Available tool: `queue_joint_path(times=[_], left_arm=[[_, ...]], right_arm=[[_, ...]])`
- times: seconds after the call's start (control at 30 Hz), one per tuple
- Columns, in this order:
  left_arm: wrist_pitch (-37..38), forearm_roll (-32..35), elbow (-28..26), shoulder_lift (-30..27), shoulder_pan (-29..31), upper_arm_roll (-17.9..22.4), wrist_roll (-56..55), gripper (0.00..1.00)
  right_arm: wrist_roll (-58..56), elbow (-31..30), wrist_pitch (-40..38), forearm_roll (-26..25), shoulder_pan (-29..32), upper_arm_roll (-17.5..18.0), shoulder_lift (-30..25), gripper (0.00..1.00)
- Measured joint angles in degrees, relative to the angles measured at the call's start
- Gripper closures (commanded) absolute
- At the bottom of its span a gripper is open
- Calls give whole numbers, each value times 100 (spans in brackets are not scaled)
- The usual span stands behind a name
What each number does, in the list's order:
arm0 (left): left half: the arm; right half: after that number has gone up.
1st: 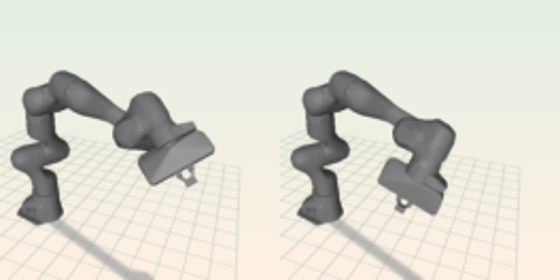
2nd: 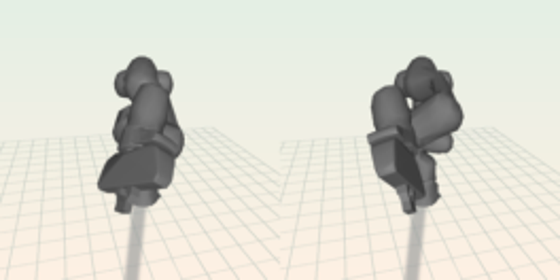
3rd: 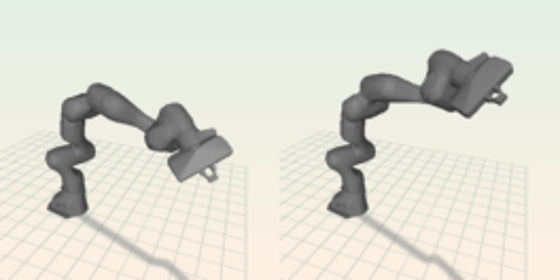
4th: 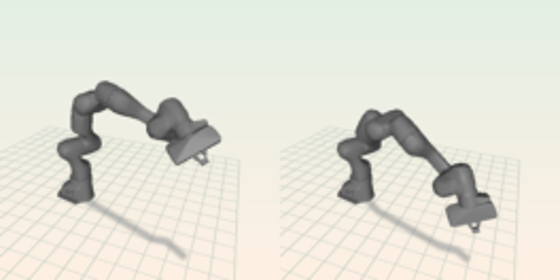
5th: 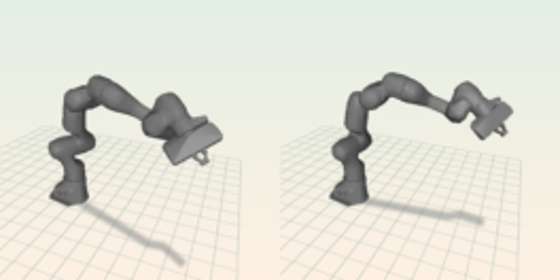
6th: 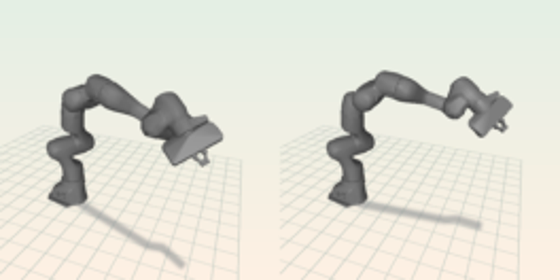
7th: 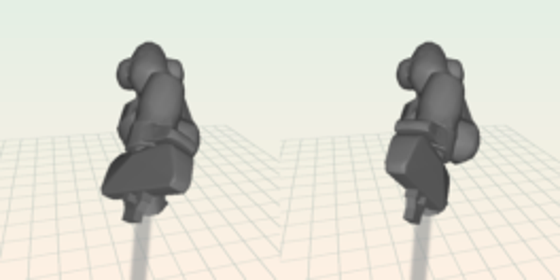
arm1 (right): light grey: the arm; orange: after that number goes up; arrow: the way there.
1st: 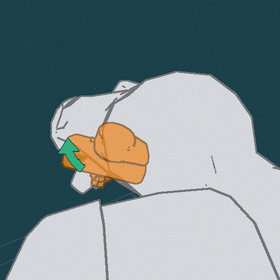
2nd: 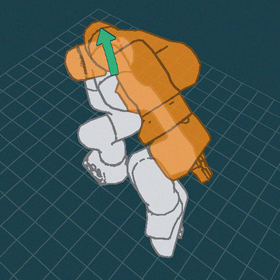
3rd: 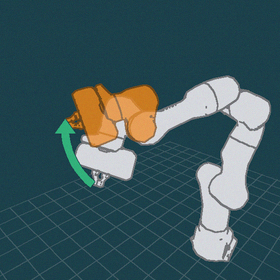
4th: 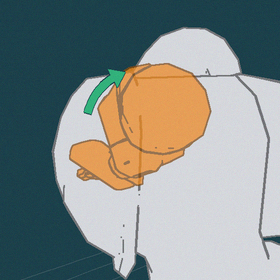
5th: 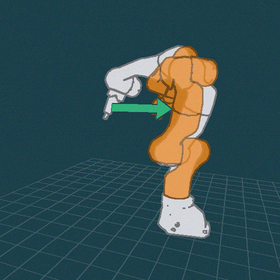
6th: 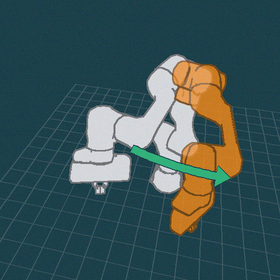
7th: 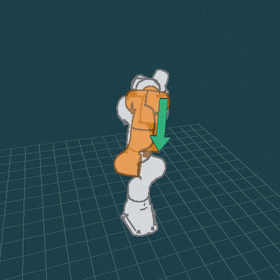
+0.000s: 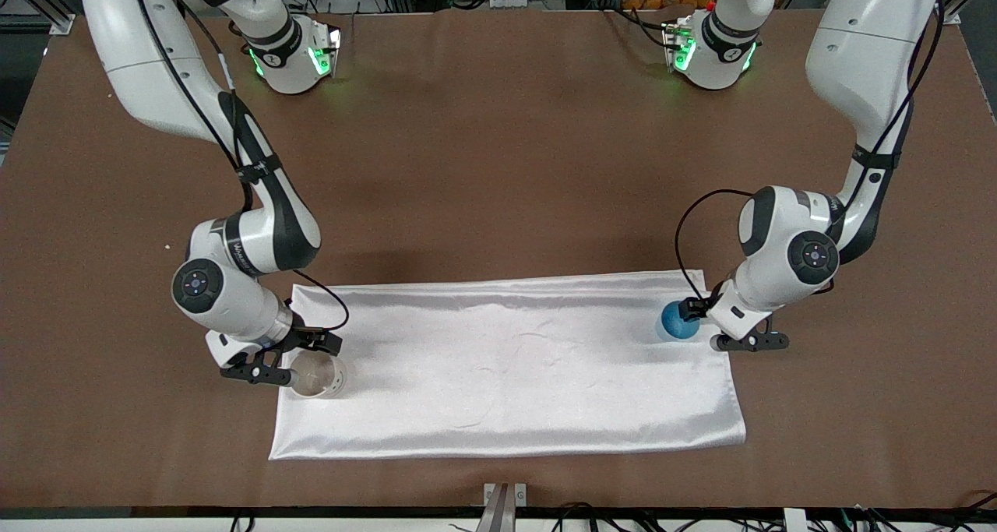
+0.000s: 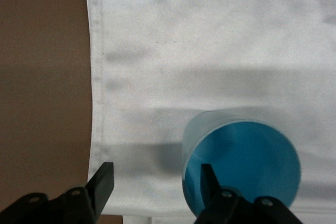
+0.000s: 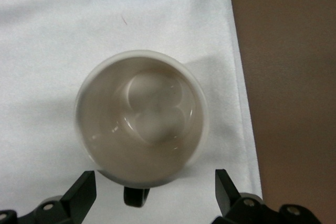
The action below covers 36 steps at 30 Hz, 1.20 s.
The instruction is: Place blue cup into white mug on table
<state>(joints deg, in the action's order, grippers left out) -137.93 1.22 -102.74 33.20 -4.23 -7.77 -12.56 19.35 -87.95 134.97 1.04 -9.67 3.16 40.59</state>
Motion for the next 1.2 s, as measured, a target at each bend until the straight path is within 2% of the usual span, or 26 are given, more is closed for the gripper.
queue_joint_path(times=[0.07,0.33,0.4,0.5,0.57,0.6,0.63,0.7,0.8,0.83,0.87,0.97,1.2], left_arm=[[-2,0,0,6,-2,0,0,68],[-7,0,0,10,-5,0,0,96],[-10,-1,1,9,-6,-1,0,100],[-24,-2,22,-13,-15,-33,-3,100],[-25,-2,29,-13,-29,-34,-10,100],[-27,-2,30,-13,-31,-34,-12,100],[-27,-2,30,-13,-32,-34,-12,100],[-28,-2,30,-13,-31,-34,-12,100],[-31,-2,37,-14,-32,-38,-13,100],[-31,-2,38,-13,-33,-38,-13,100],[-31,-2,39,-13,-33,-38,-13,100],[-31,-2,40,-13,-31,-38,-13,100],[-31,-1,58,-13,-27,-27,-13,100]], right_arm=[[59,12,91,0,-47,0,62,0],[94,176,235,0,-75,-18,312,0],[94,209,282,0,-68,-23,363,0],[94,229,360,0,-65,-28,419,0],[94,243,416,0,-61,-31,455,8],[95,255,439,0,-57,-32,473,15],[95,272,458,0,-50,-36,493,24],[95,297,473,0,-35,-41,514,48],[94,320,476,-2,-16,-47,520,74],[93,328,476,-2,-11,-48,520,85],[93,336,476,-3,-6,-49,520,91],[93,346,476,-3,-2,-50,520,100],[93,346,476,-3,-2,-51,528,100]])
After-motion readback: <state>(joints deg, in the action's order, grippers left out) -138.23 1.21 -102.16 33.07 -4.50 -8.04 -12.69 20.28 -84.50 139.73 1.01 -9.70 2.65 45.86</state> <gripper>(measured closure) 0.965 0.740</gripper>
